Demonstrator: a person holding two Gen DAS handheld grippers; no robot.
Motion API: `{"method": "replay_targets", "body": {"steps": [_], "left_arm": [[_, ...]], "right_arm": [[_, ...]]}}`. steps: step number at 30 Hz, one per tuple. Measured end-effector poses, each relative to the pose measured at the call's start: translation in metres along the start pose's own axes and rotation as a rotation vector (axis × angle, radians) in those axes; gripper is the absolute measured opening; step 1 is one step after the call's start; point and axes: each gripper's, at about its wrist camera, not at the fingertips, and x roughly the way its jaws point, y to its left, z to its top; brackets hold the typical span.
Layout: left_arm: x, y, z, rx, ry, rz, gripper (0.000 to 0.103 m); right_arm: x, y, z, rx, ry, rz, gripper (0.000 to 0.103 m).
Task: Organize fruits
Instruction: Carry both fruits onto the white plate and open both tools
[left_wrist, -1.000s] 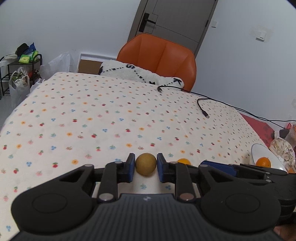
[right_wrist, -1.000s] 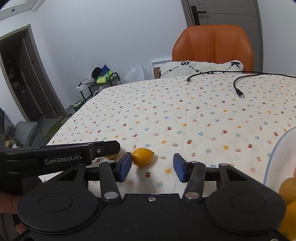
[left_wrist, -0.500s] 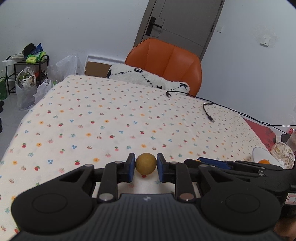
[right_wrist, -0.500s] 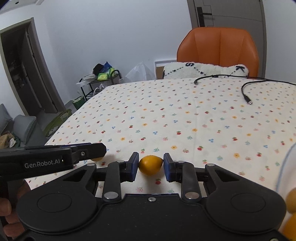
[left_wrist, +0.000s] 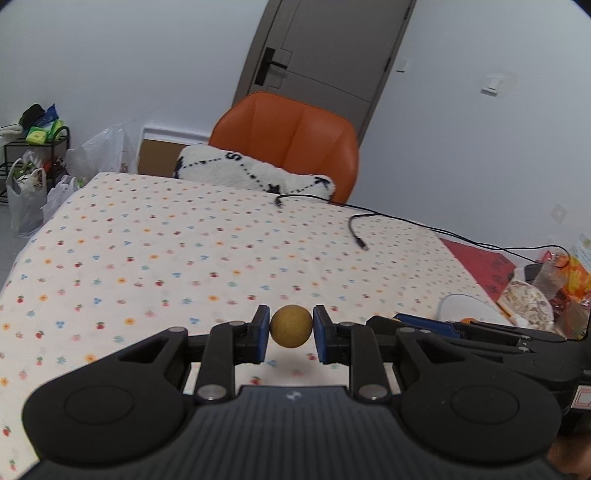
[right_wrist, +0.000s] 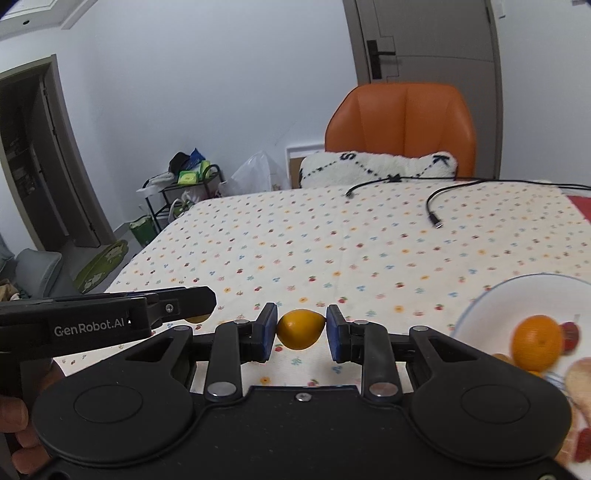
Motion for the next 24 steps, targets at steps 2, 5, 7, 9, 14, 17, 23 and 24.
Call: {"method": "replay_targets", "body": {"steps": [2,5,7,9,14,17,23,24], "left_arm": [[-0.002,-0.008,-0.001,0.011,0.001,-0.011,0.023],[-0.006,-0.019,-0.001,0.029,-0.002,-0.026,0.023],[-0.008,-0.027,-0.002,0.038,-0.004,-0.033,0.023],[-0.009,-0.034,-0.002,0.043,-0.005,-0.041,0.023],[-0.012,-0.054,-0.005,0.071,-0.003,-0.067,0.023],[-0.013,-0.065,-0.008,0.088,0.000,-0.081,0.023],[-0.011,-0.085,-0.011,0.107,0.003,-0.103,0.023],[-0.010,-0.088,-0.012,0.109,0.004,-0.106,0.023]], "right_arm": [[-0.008,-0.004,0.000,0.004,-0.012,-0.008,0.027],[-0.020,-0.012,0.000,0.028,-0.027,-0.014,0.027],[-0.028,-0.018,0.000,0.050,-0.039,-0.007,0.027],[-0.034,-0.021,0.000,0.048,-0.050,-0.019,0.027],[-0.052,-0.034,-0.004,0.067,-0.071,-0.041,0.027],[-0.061,-0.042,-0.007,0.076,-0.081,-0.062,0.027],[-0.076,-0.056,-0.016,0.091,-0.095,-0.086,0.027],[-0.078,-0.058,-0.017,0.095,-0.098,-0.089,0.027]]}}
